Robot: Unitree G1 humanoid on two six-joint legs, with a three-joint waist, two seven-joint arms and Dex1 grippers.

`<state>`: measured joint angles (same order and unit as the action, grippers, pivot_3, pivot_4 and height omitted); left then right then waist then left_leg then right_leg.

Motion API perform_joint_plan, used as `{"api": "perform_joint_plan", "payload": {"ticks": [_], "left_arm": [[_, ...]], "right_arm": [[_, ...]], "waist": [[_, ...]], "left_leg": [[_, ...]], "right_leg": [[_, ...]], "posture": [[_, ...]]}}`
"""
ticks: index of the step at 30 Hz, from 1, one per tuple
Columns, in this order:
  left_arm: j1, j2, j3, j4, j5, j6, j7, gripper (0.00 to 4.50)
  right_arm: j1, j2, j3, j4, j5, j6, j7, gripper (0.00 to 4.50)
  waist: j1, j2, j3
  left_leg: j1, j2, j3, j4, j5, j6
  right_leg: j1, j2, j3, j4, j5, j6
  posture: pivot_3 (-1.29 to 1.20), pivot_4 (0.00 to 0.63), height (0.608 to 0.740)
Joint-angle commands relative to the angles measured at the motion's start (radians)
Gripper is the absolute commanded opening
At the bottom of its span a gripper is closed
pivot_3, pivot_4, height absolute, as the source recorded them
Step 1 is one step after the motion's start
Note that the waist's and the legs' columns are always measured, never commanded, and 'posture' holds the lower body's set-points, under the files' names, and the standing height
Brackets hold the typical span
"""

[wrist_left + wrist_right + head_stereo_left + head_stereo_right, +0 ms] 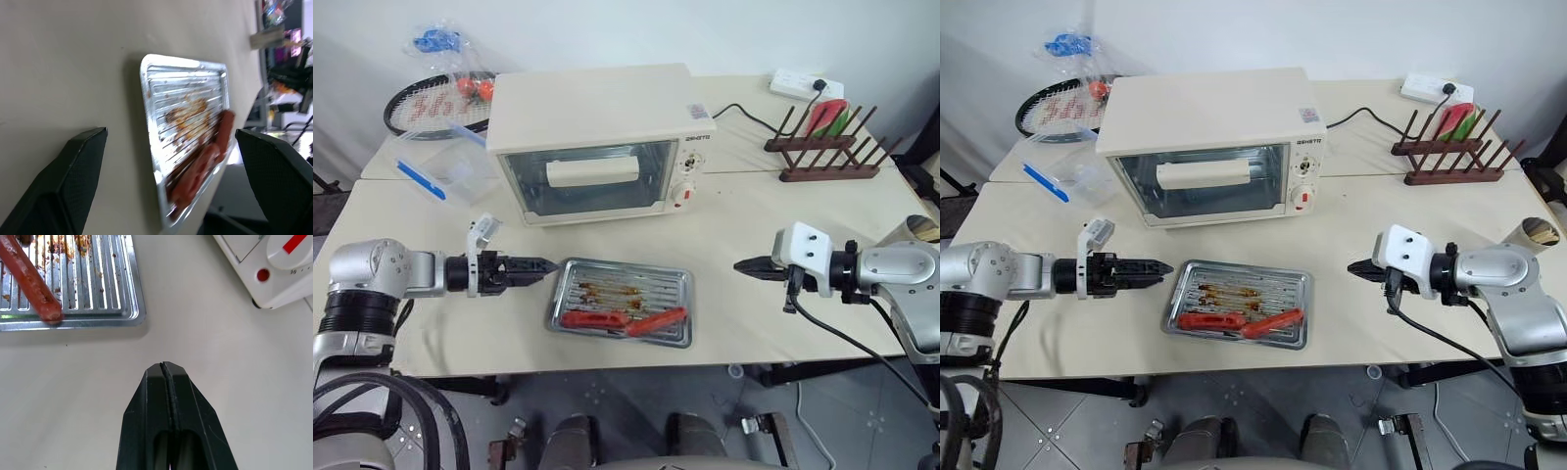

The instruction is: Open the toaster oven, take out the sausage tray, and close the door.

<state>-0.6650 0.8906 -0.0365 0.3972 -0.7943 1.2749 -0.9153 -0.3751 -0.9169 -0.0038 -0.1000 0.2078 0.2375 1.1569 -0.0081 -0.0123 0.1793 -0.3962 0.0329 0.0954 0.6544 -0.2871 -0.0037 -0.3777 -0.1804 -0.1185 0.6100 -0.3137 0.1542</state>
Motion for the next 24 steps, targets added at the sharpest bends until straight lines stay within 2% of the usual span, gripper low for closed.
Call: {"api": "perform_joint_plan", "payload": {"ticks": [1, 4, 6, 11, 15, 20, 24], "left_arm": [[0.089, 0.032, 0.07, -0.078, 0.08, -0.264, -0.09, 4.49], [0.178, -0.048, 0.223, -0.104, 0.086, -0.646, -0.232, 4.5], [0.266, -0.038, 0.234, -0.129, 0.167, -0.865, -0.321, 4.5], [0.359, 0.018, 0.223, -0.044, 0.296, -1.127, -0.461, 4.5], [0.375, 0.059, 0.209, 0.13, 0.408, -1.351, -0.54, 4.5], [0.268, 0.05, 0.228, 0.359, 0.432, -1.39, -0.545, 4.5], [0.201, 0.014, 0.247, 0.406, 0.42, -1.388, -0.529, 4.5]], "right_arm": [[-0.036, 0.004, 0.002, 0.042, 0.026, -0.037, 0.047, 0.18], [-0.05, 0.019, -0.003, 0.092, 0.055, -0.086, 0.102, 0.86], [-0.066, 0.034, -0.017, 0.149, 0.073, -0.127, 0.13, 1.55], [-0.1, 0.041, -0.031, 0.301, 0.081, -0.251, 0.197, 3.28], [-0.113, 0.028, -0.039, 0.451, 0.051, -0.427, 0.241, 4.48], [-0.113, -0.002, -0.024, 0.58, 0.019, -0.489, 0.279, 4.48], [-0.108, 0.008, -0.039, 0.59, 0.014, -0.474, 0.232, 4.48]], "waist": [[0.001, 0.0, 0.0], [0.004, -0.001, 0.001], [0.005, -0.002, 0.002], [0.008, -0.002, 0.002], [0.004, -0.002, 0.002], [0.006, -0.001, 0.003], [0.005, -0.001, 0.003]], "left_leg": [[0.0, 0.0, 0.0, 0.0, 0.0, 0.0], [-0.001, 0.0, 0.0, -0.001, 0.0, 0.0], [-0.002, 0.001, 0.0, 0.001, 0.0, 0.0], [-0.004, 0.0, 0.0, 0.001, -0.002, 0.001], [-0.004, 0.0, 0.0, 0.002, -0.002, 0.001], [-0.004, 0.0, 0.002, 0.001, -0.002, 0.001], [-0.006, 0.0, 0.002, 0.005, -0.003, 0.002]], "right_leg": [[0.0, 0.0, 0.0, 0.0, 0.0, 0.0], [-0.001, 0.0, 0.0, -0.001, 0.0, 0.0], [-0.001, 0.0, -0.001, -0.002, 0.0, 0.0], [-0.001, 0.0, -0.002, -0.003, 0.0, 0.0], [-0.002, 0.0, -0.002, -0.003, 0.0, 0.0], [-0.005, -0.001, -0.003, 0.0, 0.0, 0.0], [-0.005, -0.001, -0.004, 0.002, 0.0, 0.0]], "posture": [[0.0, 0.15, 0.74], [0.0, 0.15, 0.74], [0.0, 0.15, 0.74], [0.0, 0.15, 0.74], [0.0, 0.15, 0.74], [0.0, 0.15, 0.74], [0.0, 0.15, 0.74]]}}
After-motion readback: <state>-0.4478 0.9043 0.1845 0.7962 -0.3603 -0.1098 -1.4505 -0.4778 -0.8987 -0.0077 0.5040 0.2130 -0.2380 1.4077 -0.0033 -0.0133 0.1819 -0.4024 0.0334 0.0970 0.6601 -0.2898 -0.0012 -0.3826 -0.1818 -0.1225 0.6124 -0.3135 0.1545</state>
